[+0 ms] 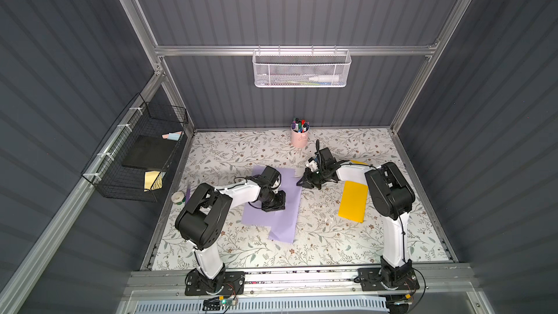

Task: Fold the rectangular paper in half along the long edge
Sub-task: Pick up the paper from the paper.

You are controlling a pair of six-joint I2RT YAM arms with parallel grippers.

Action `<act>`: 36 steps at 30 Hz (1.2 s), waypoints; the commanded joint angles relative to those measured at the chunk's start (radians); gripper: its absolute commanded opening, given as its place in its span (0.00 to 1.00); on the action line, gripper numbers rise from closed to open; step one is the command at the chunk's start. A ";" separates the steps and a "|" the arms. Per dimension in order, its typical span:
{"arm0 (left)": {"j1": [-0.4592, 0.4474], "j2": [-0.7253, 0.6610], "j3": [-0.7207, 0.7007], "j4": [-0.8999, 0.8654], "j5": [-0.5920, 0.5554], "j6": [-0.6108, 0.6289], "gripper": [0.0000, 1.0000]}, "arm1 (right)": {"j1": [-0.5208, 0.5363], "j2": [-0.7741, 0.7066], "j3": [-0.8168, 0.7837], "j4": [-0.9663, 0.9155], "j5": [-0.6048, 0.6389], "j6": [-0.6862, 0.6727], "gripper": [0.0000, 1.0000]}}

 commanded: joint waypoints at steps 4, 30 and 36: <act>0.003 0.040 -0.045 -0.104 -0.105 0.028 0.04 | -0.014 0.020 0.010 -0.028 0.037 0.006 0.06; 0.003 0.036 -0.050 -0.109 -0.116 0.028 0.04 | 0.187 -0.168 -0.365 0.175 -0.031 0.193 0.32; 0.003 0.035 -0.048 -0.111 -0.121 0.027 0.04 | 0.211 -0.243 -0.429 0.162 -0.025 0.212 0.22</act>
